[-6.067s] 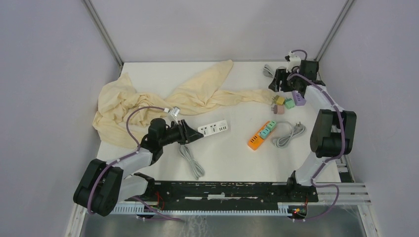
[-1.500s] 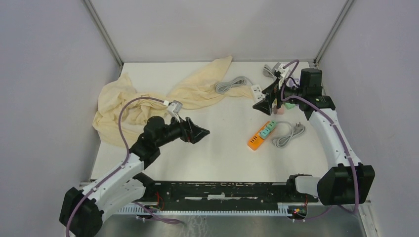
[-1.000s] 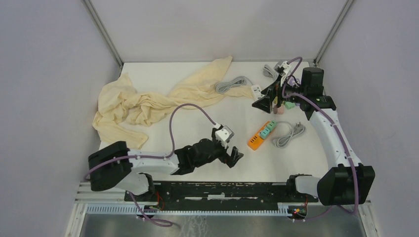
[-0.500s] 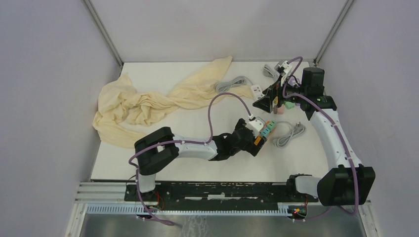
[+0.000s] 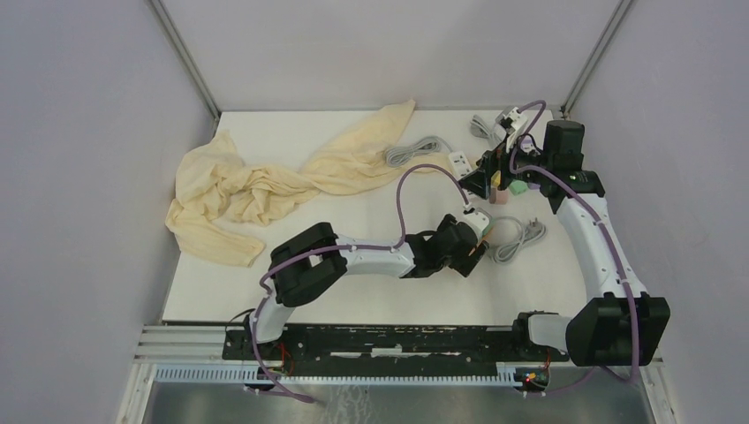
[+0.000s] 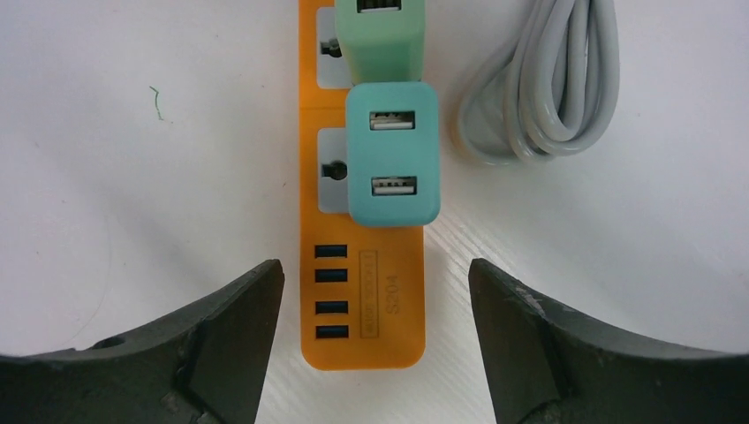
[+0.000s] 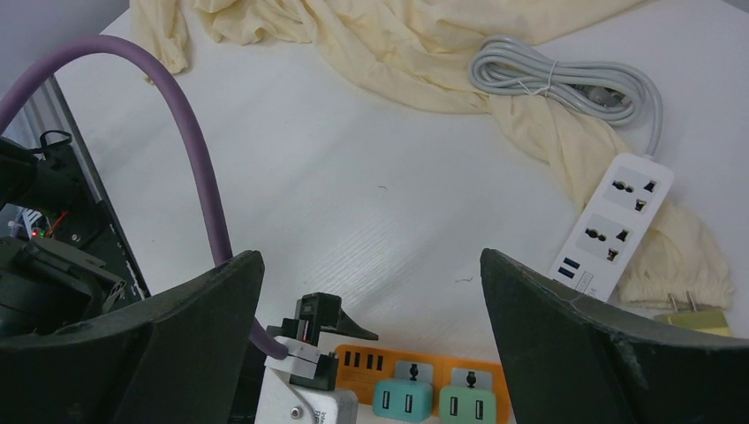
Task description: Pull the plug off the socket
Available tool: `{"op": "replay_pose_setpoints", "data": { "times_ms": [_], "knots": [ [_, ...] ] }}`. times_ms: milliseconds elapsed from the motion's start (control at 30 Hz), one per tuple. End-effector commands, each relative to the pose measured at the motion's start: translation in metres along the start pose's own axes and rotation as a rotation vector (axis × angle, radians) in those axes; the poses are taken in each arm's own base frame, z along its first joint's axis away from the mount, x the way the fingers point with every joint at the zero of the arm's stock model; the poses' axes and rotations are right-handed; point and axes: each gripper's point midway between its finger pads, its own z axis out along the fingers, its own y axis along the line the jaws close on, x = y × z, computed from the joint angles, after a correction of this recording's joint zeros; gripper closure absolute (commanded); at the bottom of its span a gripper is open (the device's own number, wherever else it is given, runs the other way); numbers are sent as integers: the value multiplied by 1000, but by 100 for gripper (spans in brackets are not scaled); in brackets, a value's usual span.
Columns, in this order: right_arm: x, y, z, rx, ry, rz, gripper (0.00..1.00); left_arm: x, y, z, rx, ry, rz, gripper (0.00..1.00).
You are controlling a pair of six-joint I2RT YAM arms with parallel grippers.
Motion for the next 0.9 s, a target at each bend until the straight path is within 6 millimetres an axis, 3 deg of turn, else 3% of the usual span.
{"op": "replay_pose_setpoints", "data": {
  "times_ms": [0,200,433,533,700,867],
  "knots": [
    [-20,7,-2,-25,-39,-47,0,1,1,4,-34,41,-4,19],
    [-20,6,-2,-21,-40,-45,0,3,-1,9,-32,56,17,24],
    [-19,4,-2,-19,-41,-42,0,8,0,12,-26,69,40,39],
    [-19,3,-3,-18,-41,-41,0,9,0,8,-16,72,59,60],
    [-17,2,-2,-22,-39,-35,0,8,5,-14,27,37,123,89],
    [-14,4,0,-40,-41,-47,0,27,24,-57,64,1,237,96]
  ]
}}
